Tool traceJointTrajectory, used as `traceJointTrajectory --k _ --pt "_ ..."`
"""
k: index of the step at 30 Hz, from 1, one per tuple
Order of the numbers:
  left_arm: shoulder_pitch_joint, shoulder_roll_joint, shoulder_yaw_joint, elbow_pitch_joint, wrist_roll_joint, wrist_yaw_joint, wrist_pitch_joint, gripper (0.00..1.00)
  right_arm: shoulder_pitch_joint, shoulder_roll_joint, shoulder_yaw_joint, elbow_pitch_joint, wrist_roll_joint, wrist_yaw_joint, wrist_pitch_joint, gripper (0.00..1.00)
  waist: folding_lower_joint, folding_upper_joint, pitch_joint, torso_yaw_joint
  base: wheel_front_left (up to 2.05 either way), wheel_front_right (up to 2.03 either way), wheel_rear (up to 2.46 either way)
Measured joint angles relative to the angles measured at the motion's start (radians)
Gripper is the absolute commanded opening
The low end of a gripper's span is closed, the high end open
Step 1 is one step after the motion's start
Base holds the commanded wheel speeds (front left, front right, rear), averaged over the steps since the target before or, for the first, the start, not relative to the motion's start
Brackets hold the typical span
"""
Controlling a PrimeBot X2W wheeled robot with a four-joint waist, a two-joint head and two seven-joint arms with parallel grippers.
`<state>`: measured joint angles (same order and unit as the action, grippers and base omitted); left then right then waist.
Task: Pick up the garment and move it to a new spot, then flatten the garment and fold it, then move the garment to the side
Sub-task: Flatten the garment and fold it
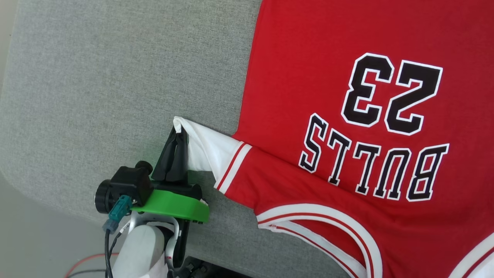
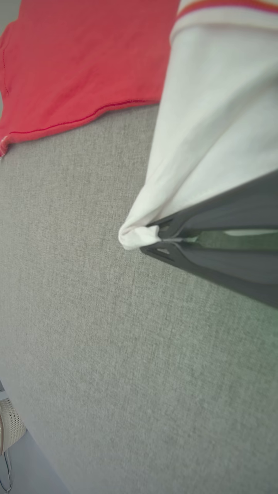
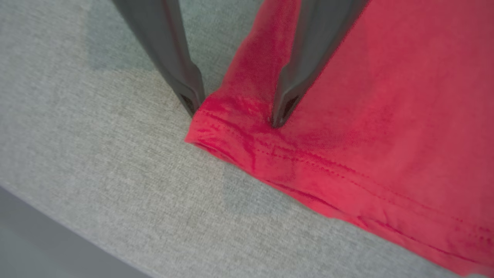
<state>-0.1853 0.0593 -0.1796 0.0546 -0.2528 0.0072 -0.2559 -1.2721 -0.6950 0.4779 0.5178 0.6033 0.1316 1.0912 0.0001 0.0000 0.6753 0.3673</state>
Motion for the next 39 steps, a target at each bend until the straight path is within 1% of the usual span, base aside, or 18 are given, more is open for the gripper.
traceJointTrajectory --k 4,7,9,13,16,18,24,26,27,30,35,39 --pt "0.0 -0.002 0.019 0.002 0.017 -0.005 0.0 0.0 0.0 0.005 0.007 0.017 0.005 0.0 -0.048 0.0 0.0 0.0 -0.017 -0.007 0.0 0.0 0.0" --pt "0.001 -0.003 0.029 0.01 0.022 -0.008 0.0 0.0 0.003 0.034 -0.037 0.061 0.046 0.0 -0.122 0.0 0.0 0.0 -0.04 -0.016 0.0 0.0 0.0" --pt "0.005 -0.004 0.033 0.015 0.024 -0.013 0.0 0.0 0.016 0.04 -0.039 0.076 0.053 0.0 -0.16 0.0 0.0 0.0 -0.059 -0.023 0.0 0.0 0.0" --pt "0.026 -0.005 0.049 0.026 0.034 -0.02 0.0 0.0 0.066 0.028 -0.005 0.076 0.072 0.0 -0.217 0.0 0.0 0.0 -0.109 -0.039 0.0 0.0 0.0" --pt "0.062 -0.005 0.073 0.038 0.049 -0.022 0.0 0.0 0.132 0.009 0.044 0.034 0.132 0.0 -0.275 0.0 0.0 0.0 -0.169 -0.061 0.0 0.0 0.0" --pt "0.081 -0.003 0.086 0.047 0.055 -0.029 0.0 0.0 0.167 -0.008 0.068 0.003 0.161 0.0 -0.301 0.0 0.0 0.0 -0.199 -0.072 0.0 0.0 0.0" --pt "0.148 0.004 0.121 0.075 0.069 -0.033 0.0 0.0 0.315 -0.099 0.135 -0.107 0.25 0.0 -0.376 0.0 -0.0001 0.0 -0.299 -0.117 0.0 0.0 0.0" --pt "0.172 0.007 0.136 0.08 0.072 -0.035 0.0 0.0 0.379 -0.13 0.149 -0.14 0.28 0.0 -0.399 0.0 -0.0002 0.0 -0.334 -0.135 0.0 0.0 0.0" --pt "0.208 0.013 0.153 0.091 0.072 -0.037 0.0 0.0 0.469 -0.169 0.153 -0.169 0.311 0.0 -0.437 0.0 -0.0002 0.0 -0.378 -0.166 0.0 0.0 0.0" --pt "0.227 0.016 0.162 0.099 0.073 -0.038 0.0 0.0 0.564 -0.206 0.152 -0.189 0.338 0.0 -0.469 0.0 -0.0002 0.0 -0.419 -0.195 0.0 0.0 0.0" --pt "0.252 0.026 0.178 0.109 0.077 -0.039 0.0 0.0 0.747 -0.251 0.143 -0.217 0.381 0.0 -0.512 0.0 -0.0002 0.0001 -0.484 -0.239 0.0 0.0 0.0" --pt "0.268 0.028 0.184 0.114 0.079 -0.04 0.0 0.0 0.89 -0.267 0.133 -0.25 0.41 0.0 -0.528 0.0 -0.0002 0.0001 -0.522 -0.266 0.0 0.0 0.0"
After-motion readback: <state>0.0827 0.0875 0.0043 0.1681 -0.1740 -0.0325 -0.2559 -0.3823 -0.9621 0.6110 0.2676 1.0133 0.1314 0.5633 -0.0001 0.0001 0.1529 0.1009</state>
